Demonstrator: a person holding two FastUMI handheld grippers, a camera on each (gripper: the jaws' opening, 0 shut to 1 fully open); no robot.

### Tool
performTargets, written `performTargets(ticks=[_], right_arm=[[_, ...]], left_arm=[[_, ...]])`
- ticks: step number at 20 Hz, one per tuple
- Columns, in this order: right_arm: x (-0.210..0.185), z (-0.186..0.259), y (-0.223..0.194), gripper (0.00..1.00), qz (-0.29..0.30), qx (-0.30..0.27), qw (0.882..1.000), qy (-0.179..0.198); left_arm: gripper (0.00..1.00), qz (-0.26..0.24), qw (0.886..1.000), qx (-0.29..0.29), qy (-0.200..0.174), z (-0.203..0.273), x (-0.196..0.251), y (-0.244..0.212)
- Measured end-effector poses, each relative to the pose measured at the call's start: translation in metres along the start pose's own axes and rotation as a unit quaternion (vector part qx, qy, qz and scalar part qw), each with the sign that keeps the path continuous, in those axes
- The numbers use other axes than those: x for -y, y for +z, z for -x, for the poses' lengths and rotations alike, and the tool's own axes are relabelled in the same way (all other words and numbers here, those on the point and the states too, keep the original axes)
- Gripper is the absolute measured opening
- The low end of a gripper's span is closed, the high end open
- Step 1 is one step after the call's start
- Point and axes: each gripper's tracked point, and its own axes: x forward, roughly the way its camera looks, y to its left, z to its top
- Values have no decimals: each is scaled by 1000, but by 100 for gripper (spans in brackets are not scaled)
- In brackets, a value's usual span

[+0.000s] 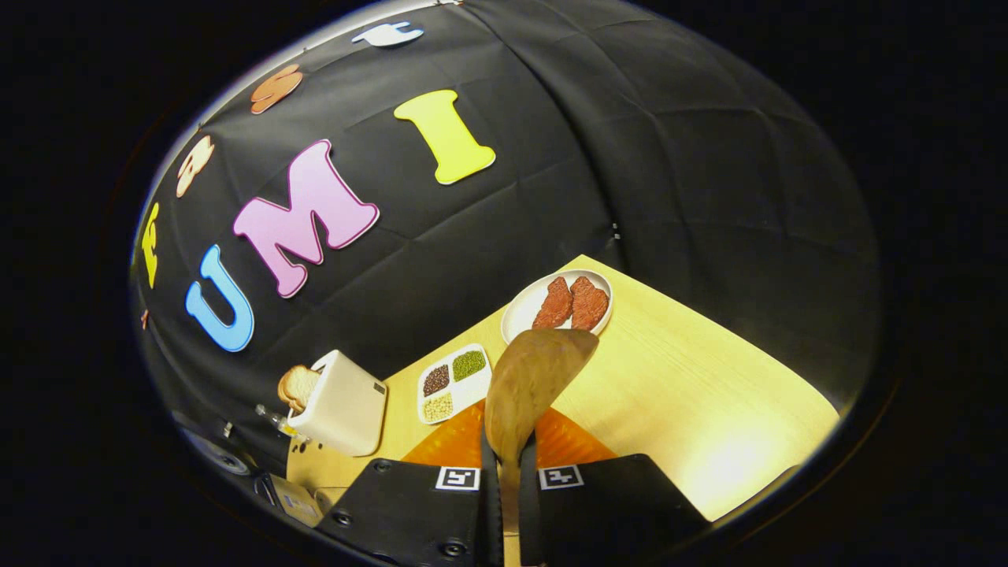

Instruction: Close the left gripper, press the button to open the rice cooker; take a wooden spoon from the chopstick holder with the right hand, scoop a spoonful of rice and pour it into the rice cooker, then put the wooden spoon back into the chopstick holder.

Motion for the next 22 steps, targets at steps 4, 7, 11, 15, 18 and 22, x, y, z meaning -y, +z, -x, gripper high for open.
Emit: performTargets(ticks=[4,7,11,15,18,22], right_arm=[[16,-19,-20,13,-15,-26,999,-28],[16,-19,-30,14,-10,-33,999,-32],[15,3,-28,34,18,-34,999,-30],[17,40,-19,99,44,-23,998,-37],[29,84,-12,99,78,-7,996,-47],[42,143,-5,99,91,19,993,-74]], left_arm=[[95,-4,999,35,36,-3,-24,30],[95,-20,996,66,54,-3,-40,52],[95,-28,991,112,62,-13,-60,88],[95,-57,981,175,54,-37,-74,138],[92,-77,973,214,44,-62,-84,166],[97,-74,967,242,23,-101,-97,185]])
